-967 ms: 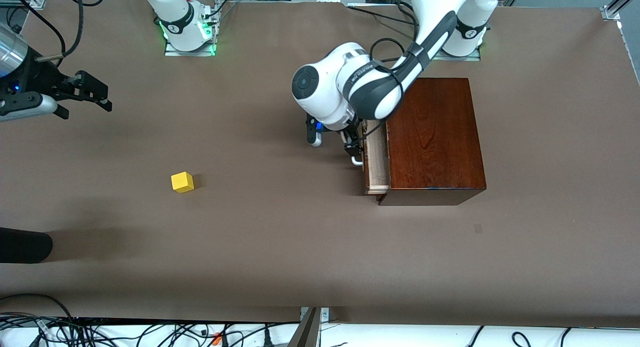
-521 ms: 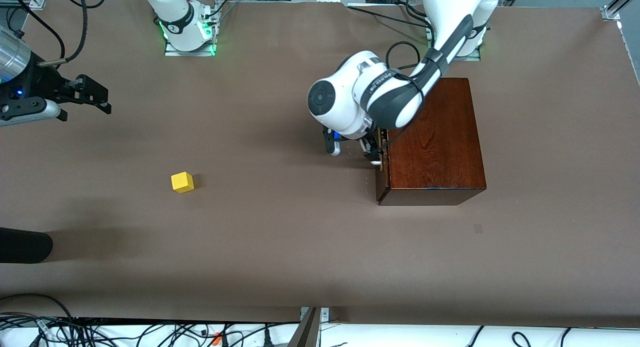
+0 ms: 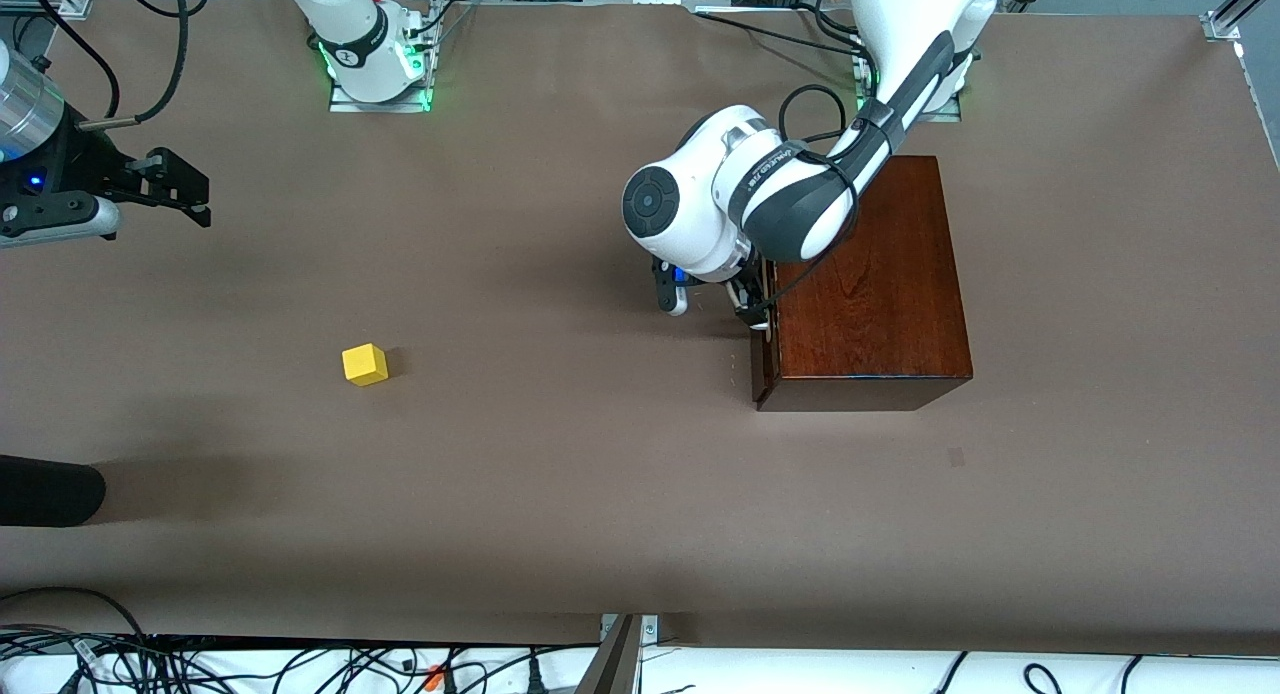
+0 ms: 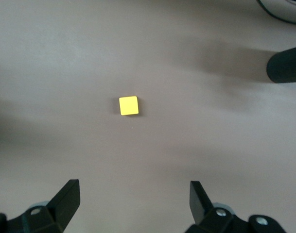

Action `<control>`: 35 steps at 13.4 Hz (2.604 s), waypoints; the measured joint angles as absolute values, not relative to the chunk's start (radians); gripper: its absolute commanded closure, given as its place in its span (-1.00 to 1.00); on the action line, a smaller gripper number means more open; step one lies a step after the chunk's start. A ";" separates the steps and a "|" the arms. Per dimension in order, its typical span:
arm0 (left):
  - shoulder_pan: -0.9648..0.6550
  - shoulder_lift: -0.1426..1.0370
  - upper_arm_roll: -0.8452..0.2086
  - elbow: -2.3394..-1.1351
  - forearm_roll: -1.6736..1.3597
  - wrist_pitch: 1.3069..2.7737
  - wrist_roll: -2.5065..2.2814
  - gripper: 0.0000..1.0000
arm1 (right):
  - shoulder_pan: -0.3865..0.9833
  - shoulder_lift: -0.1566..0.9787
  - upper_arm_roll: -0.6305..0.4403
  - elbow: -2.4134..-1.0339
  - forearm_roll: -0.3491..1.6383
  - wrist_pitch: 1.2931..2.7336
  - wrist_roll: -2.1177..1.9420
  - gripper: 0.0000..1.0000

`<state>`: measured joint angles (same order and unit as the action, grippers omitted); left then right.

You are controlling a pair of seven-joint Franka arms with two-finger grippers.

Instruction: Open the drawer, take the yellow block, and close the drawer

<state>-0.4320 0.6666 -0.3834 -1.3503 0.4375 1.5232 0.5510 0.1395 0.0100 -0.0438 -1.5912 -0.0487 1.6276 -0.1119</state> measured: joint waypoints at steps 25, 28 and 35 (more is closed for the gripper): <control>-0.107 0.183 -0.082 -1.298 0.053 1.388 0.106 -1.00 | 0.168 0.028 -0.085 -1.558 0.040 1.582 -0.039 -1.00; -0.108 0.133 -0.043 -1.390 0.052 1.457 0.106 -1.00 | 0.168 0.028 -0.085 -1.557 0.040 1.582 -0.039 -1.00; -0.105 0.041 0.015 -1.548 0.011 1.545 0.102 -1.00 | 0.168 0.028 -0.084 -1.557 0.040 1.597 -0.039 -1.00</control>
